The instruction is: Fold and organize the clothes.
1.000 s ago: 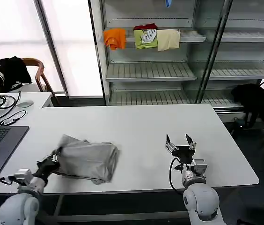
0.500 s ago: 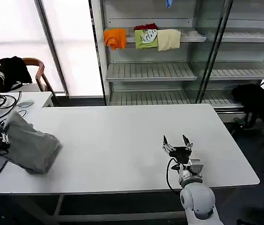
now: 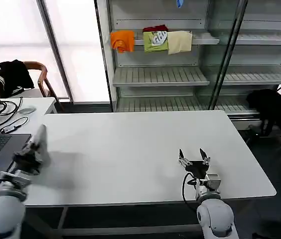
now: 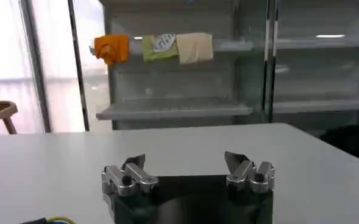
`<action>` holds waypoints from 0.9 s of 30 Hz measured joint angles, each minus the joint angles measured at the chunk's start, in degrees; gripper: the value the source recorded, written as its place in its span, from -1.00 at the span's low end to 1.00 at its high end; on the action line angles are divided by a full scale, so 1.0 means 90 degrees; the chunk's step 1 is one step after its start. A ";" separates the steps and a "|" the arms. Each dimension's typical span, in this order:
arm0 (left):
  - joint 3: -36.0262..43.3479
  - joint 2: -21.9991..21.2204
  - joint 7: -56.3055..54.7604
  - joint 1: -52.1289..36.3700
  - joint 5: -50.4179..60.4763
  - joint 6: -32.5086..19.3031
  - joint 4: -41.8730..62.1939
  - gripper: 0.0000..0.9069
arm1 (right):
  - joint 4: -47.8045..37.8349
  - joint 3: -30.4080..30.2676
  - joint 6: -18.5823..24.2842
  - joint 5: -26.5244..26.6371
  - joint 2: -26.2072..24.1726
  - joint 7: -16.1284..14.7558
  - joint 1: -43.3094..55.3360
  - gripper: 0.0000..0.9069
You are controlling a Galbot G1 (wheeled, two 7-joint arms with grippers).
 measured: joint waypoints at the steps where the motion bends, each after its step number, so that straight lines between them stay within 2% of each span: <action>1: 0.0191 -0.0151 -0.0042 0.0021 0.0073 0.0024 -0.0037 -0.96 | 0.0009 0.0025 0.0005 0.0008 -0.0010 -0.0003 -0.0011 1.00; 5: 0.0985 -0.0617 -0.0171 0.0046 0.0304 0.0186 -0.0136 -0.96 | 0.0016 0.0124 0.0027 0.0020 -0.0019 -0.0013 -0.0061 1.00; 11: 0.1951 -0.1063 -0.0389 -0.0116 0.0376 0.0484 -0.0070 -0.96 | 0.0024 0.0180 0.0036 0.0021 -0.0029 -0.0016 -0.0069 1.00; 19: 0.2908 -0.1553 -0.0914 -0.0583 -0.0363 0.0632 0.0377 -0.93 | 0.0151 0.0126 -0.0089 0.0002 0.0040 -0.0084 0.0001 1.00; 20: 0.3014 -0.1613 -0.0985 -0.0657 -0.0478 0.0641 0.0453 -0.31 | 0.0177 0.0101 -0.0116 -0.0004 0.0055 -0.0091 0.0013 1.00; 21: 0.3120 -0.1667 -0.1055 -0.0729 -0.0594 0.0644 0.0527 1.00 | 0.0206 0.0084 -0.0145 -0.0012 0.0074 -0.0092 0.0025 1.00; 27: 0.3725 -0.2063 -0.1514 -0.1157 -0.1052 0.0584 0.1036 1.00 | 0.0344 -0.0009 -0.0345 -0.0017 0.0144 -0.0143 0.0068 1.00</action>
